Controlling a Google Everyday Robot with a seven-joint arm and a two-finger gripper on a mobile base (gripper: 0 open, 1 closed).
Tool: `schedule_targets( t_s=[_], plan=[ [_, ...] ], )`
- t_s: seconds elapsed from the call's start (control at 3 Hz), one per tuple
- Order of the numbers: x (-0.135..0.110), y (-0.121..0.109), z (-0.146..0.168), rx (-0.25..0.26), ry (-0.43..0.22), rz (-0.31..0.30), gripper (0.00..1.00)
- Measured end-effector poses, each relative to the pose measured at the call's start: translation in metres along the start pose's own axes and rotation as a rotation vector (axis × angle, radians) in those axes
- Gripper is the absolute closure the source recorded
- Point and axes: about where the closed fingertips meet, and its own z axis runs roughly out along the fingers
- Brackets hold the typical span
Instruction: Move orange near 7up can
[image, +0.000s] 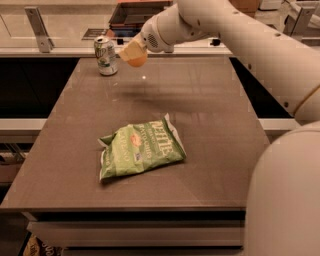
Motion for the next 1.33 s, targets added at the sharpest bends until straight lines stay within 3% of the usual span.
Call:
schedule_targets(
  t_s=[0.33,1.33],
  plan=[
    [0.005,-0.008,0.028,0.002,0.032,-0.028,1.0],
    [0.035,-0.02,0.071,0.014,0.078,0.001,1.0]
  ],
)
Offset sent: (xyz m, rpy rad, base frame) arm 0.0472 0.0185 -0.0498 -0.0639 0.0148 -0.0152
